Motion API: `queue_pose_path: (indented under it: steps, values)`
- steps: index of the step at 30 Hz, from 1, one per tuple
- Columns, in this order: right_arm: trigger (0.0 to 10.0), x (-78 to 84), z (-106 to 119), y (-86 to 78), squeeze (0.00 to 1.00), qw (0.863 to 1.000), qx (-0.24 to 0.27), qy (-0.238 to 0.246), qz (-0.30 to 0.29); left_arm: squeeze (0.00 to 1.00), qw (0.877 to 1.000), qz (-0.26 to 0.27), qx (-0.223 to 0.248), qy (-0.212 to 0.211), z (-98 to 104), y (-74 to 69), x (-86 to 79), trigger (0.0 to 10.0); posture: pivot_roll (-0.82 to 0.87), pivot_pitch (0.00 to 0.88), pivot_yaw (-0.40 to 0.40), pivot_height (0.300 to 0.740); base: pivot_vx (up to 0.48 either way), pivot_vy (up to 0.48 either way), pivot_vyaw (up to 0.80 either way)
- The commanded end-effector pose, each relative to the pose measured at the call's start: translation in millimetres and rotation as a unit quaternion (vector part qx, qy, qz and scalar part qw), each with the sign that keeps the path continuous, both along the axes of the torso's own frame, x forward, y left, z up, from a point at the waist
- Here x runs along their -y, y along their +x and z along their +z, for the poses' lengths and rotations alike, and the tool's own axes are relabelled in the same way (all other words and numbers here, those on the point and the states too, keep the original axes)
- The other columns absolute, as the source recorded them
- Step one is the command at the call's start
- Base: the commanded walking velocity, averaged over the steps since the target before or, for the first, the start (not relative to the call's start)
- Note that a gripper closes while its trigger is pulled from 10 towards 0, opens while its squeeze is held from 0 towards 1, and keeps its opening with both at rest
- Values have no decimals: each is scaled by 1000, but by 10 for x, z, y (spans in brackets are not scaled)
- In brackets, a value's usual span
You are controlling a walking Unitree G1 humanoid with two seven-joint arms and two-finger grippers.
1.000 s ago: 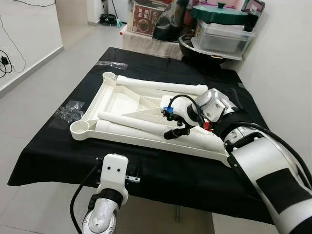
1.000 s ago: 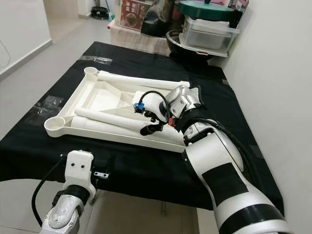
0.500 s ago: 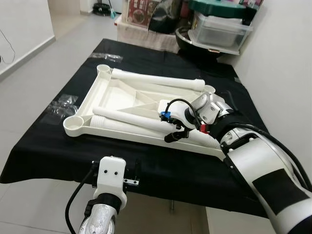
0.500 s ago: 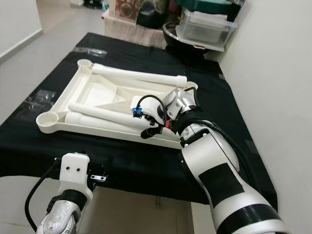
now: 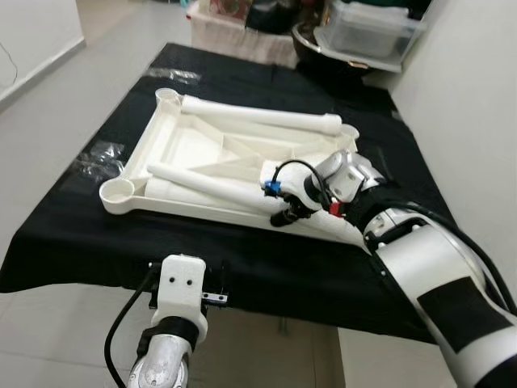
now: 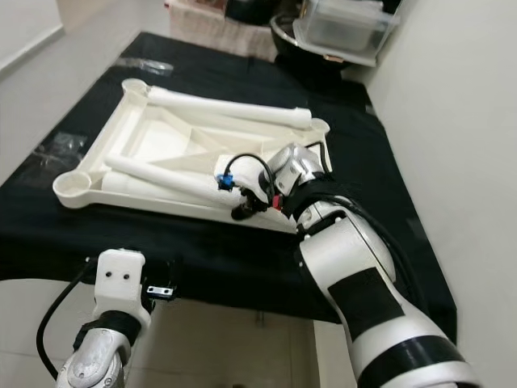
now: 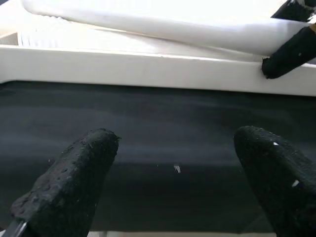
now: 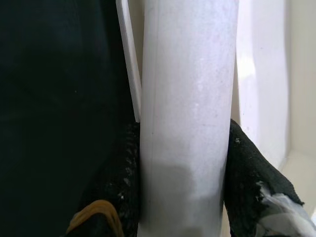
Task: Building children table
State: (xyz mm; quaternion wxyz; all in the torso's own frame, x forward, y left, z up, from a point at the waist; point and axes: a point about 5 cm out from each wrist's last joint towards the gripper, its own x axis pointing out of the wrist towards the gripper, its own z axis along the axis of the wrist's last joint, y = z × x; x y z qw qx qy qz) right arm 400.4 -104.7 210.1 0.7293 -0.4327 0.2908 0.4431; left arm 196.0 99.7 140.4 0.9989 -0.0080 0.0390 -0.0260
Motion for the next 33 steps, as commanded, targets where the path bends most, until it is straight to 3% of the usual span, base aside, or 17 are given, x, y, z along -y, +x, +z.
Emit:
queue_pose_path:
  steps: [1,7,9,11,12,14,16,19,21,24,27,28,29,30,31,33]
  values:
    - [0,44,-25,15,0,1000,15,-3,-16,0,999,-14,-1,-35,56,-41,164,10000,-7,130,-209,740,0,0,0]
    - [0,44,27,25,0,1000,19,10,-16,0,999,-15,-3,-33,42,-16,154,10000,-5,120,-207,740,0,0,0]
    - [0,-17,188,49,0,996,26,78,-24,0,999,-15,-3,-32,27,18,139,10000,4,90,-196,740,0,0,0]
    - [0,-127,467,69,0,981,32,189,-28,0,999,-18,-3,-32,4,61,120,10000,11,73,-187,740,0,0,0]
    - [0,-127,467,69,0,981,32,189,-28,0,999,-18,-3,-32,4,61,120,10000,11,73,-187,740,0,0,0]
    - [0,-191,663,61,0,966,25,257,-19,0,999,-20,-5,-31,-16,93,103,10000,15,60,-179,740,0,0,0]
    - [0,-218,788,52,0,957,23,288,-10,0,999,-25,-7,-27,-39,122,89,10000,14,44,-163,740,0,0,0]
    - [0,-220,838,53,0,955,29,296,-8,0,999,-28,-7,-25,-48,135,86,10000,17,33,-156,740,0,0,0]
    - [0,-217,974,60,0,937,39,346,-19,0,999,-32,-6,-23,-55,165,78,10000,27,18,-153,740,0,0,0]
    - [0,-212,1021,63,0,929,42,368,-26,0,999,-34,-6,-24,-56,176,75,10000,27,18,-153,740,0,0,0]
    - [0,-190,1149,96,0,867,56,490,-74,0,998,-57,5,-28,-2,258,78,10000,36,0,-142,740,0,0,0]
    - [0,-172,1142,113,0,850,63,514,-94,0,997,-70,9,-26,16,290,88,10000,42,0,-136,740,0,0,0]
    - [0,-159,1131,122,0,842,66,526,-106,0,997,-78,12,-24,23,310,94,10000,42,0,-136,740,0,0,0]
    - [0,-155,1094,127,0,831,63,541,-116,1000,996,-84,18,-21,40,337,94,10000,46,0,-130,740,0,0,0]
    - [0,-155,1094,127,0,831,63,541,-116,1000,996,-84,18,-21,40,337,94,10000,46,0,-130,740,0,0,0]
    - [0,-160,1010,132,0,812,63,565,-132,1000,995,-90,28,-15,70,388,84,10000,47,0,-121,740,0,0,0]
